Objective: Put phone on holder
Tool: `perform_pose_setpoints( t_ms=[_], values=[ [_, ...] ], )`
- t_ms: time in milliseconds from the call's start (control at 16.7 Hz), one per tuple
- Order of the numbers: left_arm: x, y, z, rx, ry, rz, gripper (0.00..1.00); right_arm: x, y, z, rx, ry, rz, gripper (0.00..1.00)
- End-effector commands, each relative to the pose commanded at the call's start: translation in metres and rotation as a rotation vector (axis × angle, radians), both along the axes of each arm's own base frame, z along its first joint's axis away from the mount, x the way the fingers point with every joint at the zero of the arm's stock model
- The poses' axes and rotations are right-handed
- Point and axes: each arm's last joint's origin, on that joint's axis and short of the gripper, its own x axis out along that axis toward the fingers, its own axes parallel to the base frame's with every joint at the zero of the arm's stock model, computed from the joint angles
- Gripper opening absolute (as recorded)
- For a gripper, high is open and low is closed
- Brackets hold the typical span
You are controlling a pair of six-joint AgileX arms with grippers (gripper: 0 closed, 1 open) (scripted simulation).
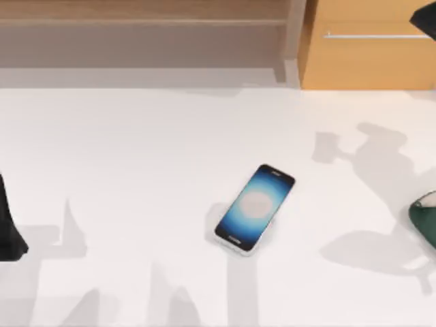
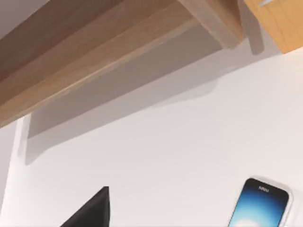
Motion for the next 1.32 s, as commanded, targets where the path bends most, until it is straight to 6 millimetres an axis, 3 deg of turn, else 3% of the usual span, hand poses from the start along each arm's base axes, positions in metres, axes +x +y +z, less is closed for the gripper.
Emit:
perform_pose_setpoints(
  t_ms=[120,240,480,720,900,1020,1320],
  values=[
    [0.000,0.000,0.000,0.000,0.000,0.000,1.00,0.033,0.030,0.002,0.019,0.179,0.000,1.00],
    [0.000,0.000,0.000,0.000,0.000,0.000,1.00,0.065,0.064,-0.012,0.003,0.363,-0.016,1.00],
    [0.000,0.000,0.000,0.000,0.000,0.000,1.00,0.116,0.128,-0.069,-0.102,0.673,-0.079,1.00],
    [0.000,0.000,0.000,0.000,0.000,0.000,1.00,0.144,0.174,-0.134,-0.229,0.863,-0.144,1.00],
    [0.000,0.000,0.000,0.000,0.000,0.000,1.00,0.153,0.192,-0.175,-0.312,0.948,-0.177,1.00],
    [0.000,0.000,0.000,0.000,0.000,0.000,1.00,0.155,0.197,-0.190,-0.343,0.976,-0.188,1.00],
    [0.000,0.000,0.000,0.000,0.000,0.000,1.00,0.156,0.198,-0.193,-0.349,0.980,-0.191,1.00]
  ],
)
